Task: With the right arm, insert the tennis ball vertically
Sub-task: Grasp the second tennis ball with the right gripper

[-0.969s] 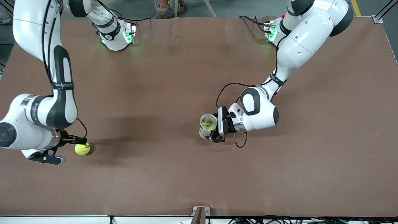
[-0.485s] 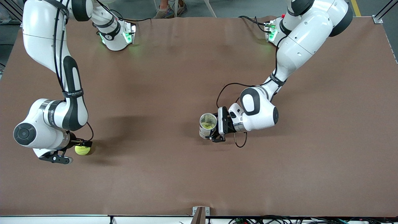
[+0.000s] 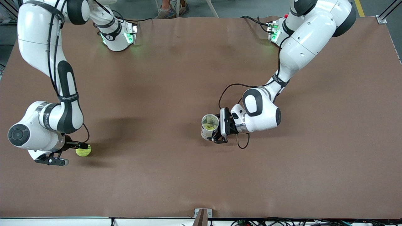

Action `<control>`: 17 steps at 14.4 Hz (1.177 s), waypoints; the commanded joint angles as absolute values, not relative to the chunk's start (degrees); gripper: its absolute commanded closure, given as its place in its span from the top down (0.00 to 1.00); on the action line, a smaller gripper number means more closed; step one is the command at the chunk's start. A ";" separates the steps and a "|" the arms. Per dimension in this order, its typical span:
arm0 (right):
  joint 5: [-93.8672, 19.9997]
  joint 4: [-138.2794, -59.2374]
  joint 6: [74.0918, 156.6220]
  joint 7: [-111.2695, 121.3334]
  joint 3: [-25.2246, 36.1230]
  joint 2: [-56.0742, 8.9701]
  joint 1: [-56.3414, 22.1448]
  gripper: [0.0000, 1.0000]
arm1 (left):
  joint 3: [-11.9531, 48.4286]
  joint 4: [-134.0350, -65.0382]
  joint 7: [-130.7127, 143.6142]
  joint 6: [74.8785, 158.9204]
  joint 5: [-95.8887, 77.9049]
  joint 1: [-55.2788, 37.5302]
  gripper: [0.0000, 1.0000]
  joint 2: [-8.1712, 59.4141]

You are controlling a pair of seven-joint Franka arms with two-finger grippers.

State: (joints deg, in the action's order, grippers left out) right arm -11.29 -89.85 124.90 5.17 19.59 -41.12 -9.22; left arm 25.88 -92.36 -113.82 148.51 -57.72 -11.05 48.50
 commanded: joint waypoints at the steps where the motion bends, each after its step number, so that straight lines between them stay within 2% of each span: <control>1: -10.28 -90.00 126.21 5.63 16.09 -40.78 -6.24 1.00 | 25.58 -92.99 -114.35 149.33 -58.54 -11.34 0.81 48.25; 7: -10.37 -90.00 126.30 5.54 15.64 -40.87 -6.24 1.00 | 25.58 -92.90 -114.17 149.24 -58.45 -11.34 0.87 48.16; 9: -10.28 -89.91 126.56 5.62 15.64 -41.39 -6.33 0.97 | 25.58 -92.81 -112.34 149.24 -58.36 -11.69 0.89 48.08; 17: -10.37 -88.77 127.53 5.45 15.64 -43.15 -6.24 0.95 | 25.58 -92.81 -112.85 149.24 -58.18 -11.34 0.87 48.08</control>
